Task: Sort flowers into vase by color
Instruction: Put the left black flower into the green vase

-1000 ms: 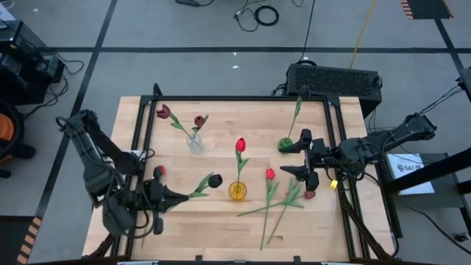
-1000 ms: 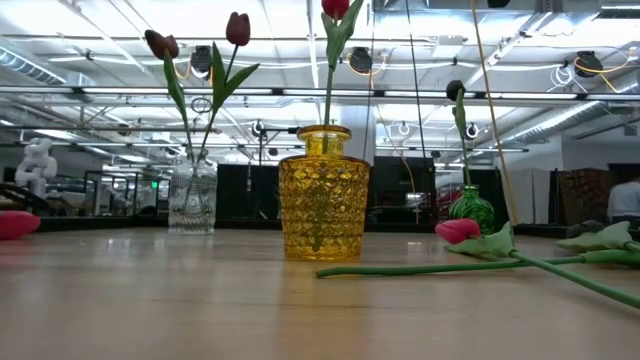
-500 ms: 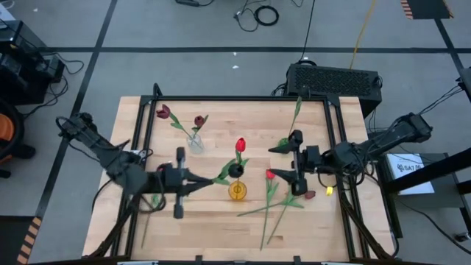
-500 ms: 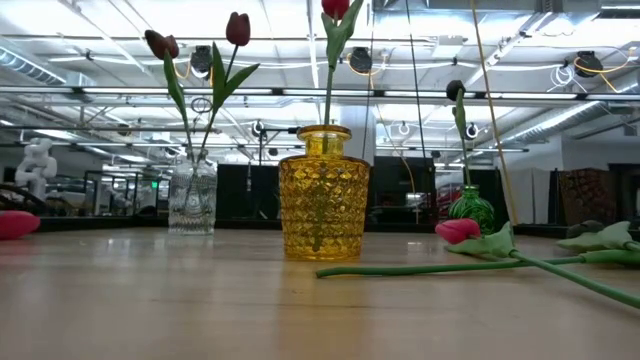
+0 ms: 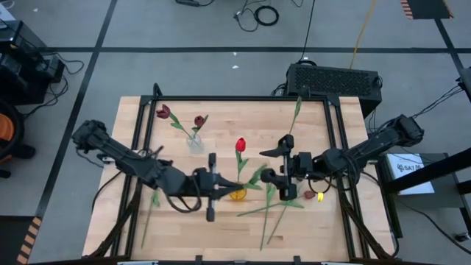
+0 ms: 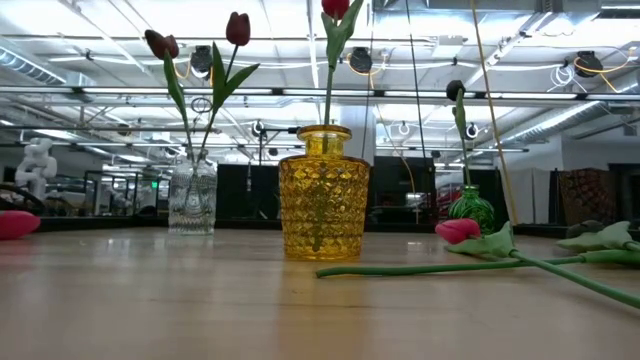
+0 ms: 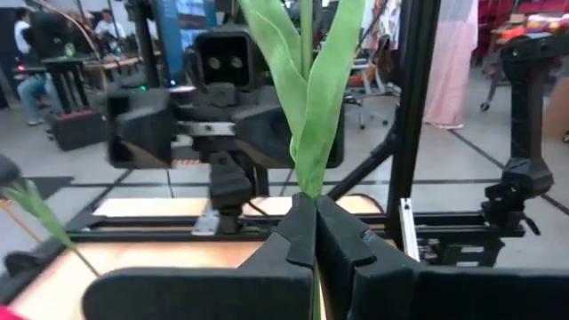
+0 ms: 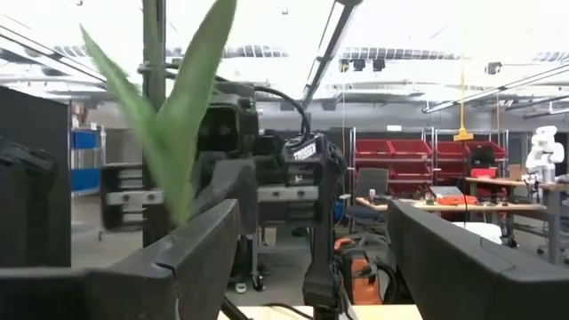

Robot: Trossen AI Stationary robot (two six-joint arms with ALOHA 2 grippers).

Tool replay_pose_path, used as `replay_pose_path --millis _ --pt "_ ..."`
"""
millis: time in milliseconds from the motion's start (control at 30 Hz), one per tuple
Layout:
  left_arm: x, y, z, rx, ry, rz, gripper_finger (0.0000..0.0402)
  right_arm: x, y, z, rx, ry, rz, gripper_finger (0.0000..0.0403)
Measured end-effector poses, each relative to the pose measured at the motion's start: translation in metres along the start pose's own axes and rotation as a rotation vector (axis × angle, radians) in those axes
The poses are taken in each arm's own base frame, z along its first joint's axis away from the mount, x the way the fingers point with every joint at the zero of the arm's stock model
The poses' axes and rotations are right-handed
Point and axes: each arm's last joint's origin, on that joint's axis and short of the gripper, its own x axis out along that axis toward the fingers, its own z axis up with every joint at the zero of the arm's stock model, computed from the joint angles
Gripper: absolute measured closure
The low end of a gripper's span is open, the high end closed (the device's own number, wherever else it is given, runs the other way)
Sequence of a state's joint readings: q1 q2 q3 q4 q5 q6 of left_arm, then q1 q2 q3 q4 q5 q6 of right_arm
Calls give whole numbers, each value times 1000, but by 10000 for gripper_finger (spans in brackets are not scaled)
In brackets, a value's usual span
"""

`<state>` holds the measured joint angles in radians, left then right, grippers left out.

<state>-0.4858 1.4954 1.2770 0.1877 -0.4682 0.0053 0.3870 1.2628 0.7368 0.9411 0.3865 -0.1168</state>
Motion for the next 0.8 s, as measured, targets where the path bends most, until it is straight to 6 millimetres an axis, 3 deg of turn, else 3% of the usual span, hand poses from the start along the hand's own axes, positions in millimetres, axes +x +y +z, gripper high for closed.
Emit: replay_pose_path --millis 200,467,800 --pt "11 -7 -12 -24 2 -5 401 0 0 2 57 -26 -1 124" --pt "7 -3 -3 -64 -36 3 401 0 0 3 92 -26 3 124" --pt "6 -7 -6 -125 -3 -102 401 7 9 17 160 -42 163 124"
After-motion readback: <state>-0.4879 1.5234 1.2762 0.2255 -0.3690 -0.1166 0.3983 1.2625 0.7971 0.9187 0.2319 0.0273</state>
